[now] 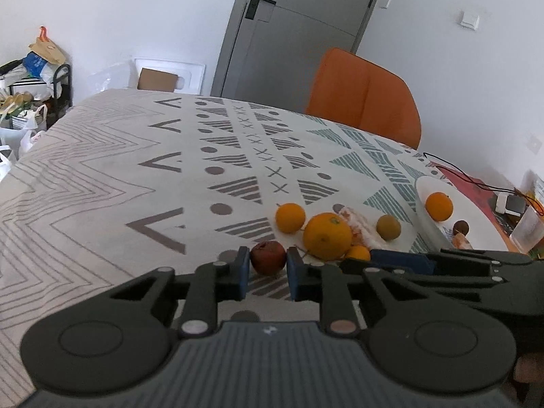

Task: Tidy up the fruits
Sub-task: 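Close the left gripper on the small red fruit while the right gripper grasps a tangerine, then lift and carry the red fruit and tangerine over the white plate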

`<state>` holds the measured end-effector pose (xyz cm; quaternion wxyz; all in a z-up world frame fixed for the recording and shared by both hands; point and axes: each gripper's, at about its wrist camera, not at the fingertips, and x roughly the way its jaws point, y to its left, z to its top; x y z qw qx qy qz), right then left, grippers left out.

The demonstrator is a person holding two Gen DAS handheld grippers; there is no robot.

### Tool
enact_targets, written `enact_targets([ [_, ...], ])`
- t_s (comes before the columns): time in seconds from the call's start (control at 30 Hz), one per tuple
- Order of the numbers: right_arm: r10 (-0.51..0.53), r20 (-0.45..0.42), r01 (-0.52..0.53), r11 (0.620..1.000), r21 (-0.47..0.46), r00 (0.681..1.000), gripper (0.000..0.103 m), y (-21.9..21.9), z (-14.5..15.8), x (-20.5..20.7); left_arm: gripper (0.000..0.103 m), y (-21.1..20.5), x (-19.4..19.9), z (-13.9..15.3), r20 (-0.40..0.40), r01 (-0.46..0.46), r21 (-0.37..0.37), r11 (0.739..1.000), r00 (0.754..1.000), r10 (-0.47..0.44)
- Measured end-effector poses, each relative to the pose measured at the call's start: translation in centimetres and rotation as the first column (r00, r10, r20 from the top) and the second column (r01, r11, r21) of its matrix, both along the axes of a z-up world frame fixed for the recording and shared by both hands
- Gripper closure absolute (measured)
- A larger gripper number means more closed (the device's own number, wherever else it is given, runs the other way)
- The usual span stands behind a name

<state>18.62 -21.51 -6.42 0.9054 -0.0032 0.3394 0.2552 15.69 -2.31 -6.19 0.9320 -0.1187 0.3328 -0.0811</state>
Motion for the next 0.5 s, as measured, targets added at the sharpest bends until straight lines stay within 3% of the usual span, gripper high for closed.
enact_targets([
  [0.1, -0.005, -0.013, 0.005, 1.000, 0.000, 1.000, 0.068, 0.2, -0.3, 0.4, 0.082, 0.4, -0.3, 0.2, 0.012, -0.004, -0.009, 1.000, 1.000, 0.004],
  [0.17, -0.029, -0.004, 0.029, 0.999, -0.023, 1.000, 0.082, 0.3, -0.5, 0.5, 0.082, 0.6, -0.5, 0.3, 0.019, -0.009, -0.019, 1.000, 1.000, 0.009],
  [0.5, -0.044, 0.025, 0.043, 0.999, 0.024, 0.999, 0.083, -1.2, 1.1, -1.2, 0.082, 0.0, -1.4, 1.9, 0.064, -0.012, -0.005, 1.000, 0.998, 0.012],
])
